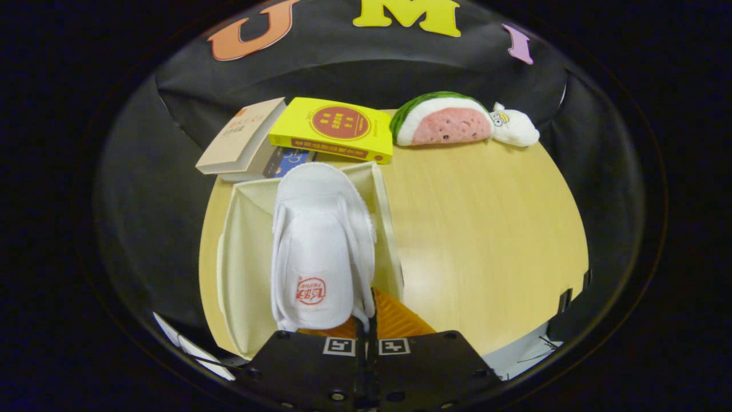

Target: Open the storage box then place both shoes into the box .Put the left shoe in first, then the right shoe, with the right side of both shoes facing outward in a uniform manner.

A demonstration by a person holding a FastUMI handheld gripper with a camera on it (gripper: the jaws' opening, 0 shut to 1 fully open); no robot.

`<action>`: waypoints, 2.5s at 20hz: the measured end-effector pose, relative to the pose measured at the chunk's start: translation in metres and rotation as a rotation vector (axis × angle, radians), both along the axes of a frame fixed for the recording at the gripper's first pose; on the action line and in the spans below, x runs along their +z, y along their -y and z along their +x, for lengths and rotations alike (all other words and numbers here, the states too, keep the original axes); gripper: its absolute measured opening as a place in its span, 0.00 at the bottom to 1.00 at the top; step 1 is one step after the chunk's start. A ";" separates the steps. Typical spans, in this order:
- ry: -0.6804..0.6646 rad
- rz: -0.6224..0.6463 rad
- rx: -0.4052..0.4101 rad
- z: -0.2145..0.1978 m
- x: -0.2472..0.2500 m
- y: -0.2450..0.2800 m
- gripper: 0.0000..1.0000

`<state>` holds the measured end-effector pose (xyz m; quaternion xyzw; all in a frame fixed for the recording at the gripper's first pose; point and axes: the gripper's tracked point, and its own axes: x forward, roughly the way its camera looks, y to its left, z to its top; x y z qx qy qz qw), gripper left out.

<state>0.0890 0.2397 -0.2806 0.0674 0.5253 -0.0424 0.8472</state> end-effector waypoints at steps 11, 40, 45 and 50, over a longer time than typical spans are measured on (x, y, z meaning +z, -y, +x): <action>0.069 0.011 -0.057 0.005 0.001 0.001 0.19; 1.135 -0.216 0.004 -0.136 0.320 0.219 0.96; 1.125 -0.161 0.050 -0.163 0.296 0.227 0.96; 1.039 -0.167 0.099 -0.159 0.272 0.224 0.96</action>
